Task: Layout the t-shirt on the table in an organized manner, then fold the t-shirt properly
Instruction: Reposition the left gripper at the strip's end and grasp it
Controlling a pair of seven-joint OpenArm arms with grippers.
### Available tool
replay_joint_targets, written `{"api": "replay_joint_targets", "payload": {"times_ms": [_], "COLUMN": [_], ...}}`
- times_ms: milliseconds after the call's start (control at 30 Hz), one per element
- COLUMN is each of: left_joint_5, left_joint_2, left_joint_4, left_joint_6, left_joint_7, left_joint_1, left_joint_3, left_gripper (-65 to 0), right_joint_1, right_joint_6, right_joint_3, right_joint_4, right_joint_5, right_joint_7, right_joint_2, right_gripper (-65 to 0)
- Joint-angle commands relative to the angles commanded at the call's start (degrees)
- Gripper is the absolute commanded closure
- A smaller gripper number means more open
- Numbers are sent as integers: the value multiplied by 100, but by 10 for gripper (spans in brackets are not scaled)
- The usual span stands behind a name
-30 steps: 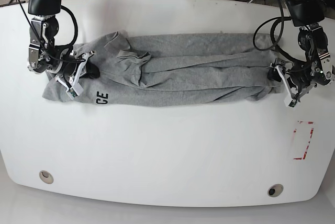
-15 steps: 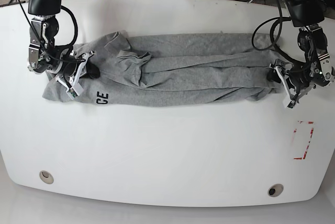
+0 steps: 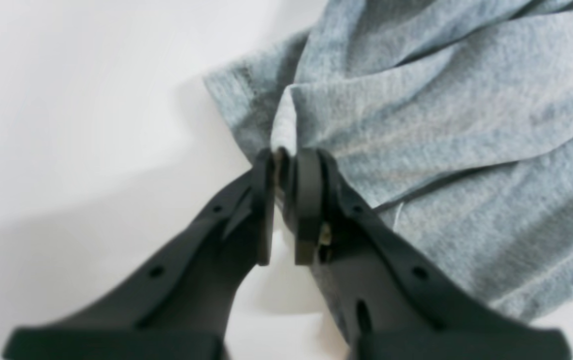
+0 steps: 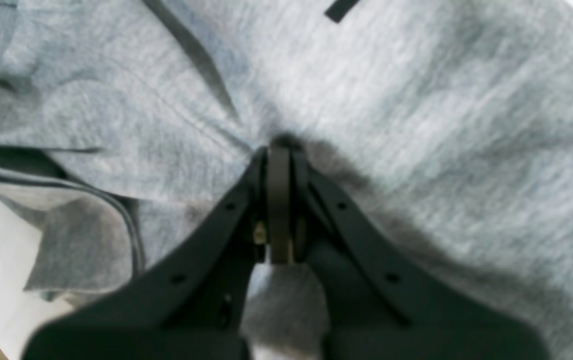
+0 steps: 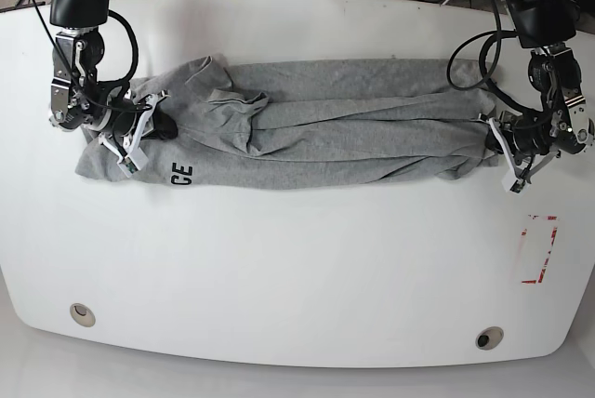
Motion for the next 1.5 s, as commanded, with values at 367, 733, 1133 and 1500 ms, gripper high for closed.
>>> {"api": "replay_joint_targets", "payload": {"times_ms": [367, 733, 1133, 1500], "left_joint_5": [0, 0, 18, 26], "left_joint_2": [0, -18, -18, 0], "left_joint_4": [1916, 2611, 2585, 1319], "left_joint_6": [0, 0, 0, 0], "left_joint_7": [378, 475, 484, 484], "left_joint_1": [1002, 1679, 1371, 193], "left_joint_3": [0, -44, -123, -88], "left_gripper": [-36, -36, -44, -271], "right_joint_1": [0, 0, 0, 0], "right_joint_6": [0, 0, 0, 0], "right_joint_3": [9, 9, -9, -18], "right_joint_4": [0, 0, 0, 0], "right_joint_5": [0, 0, 0, 0], "right_joint_7": [0, 0, 0, 0], "right_joint_2": [0, -97, -114, -114], "right_gripper": [-8, -8, -8, -8]}}
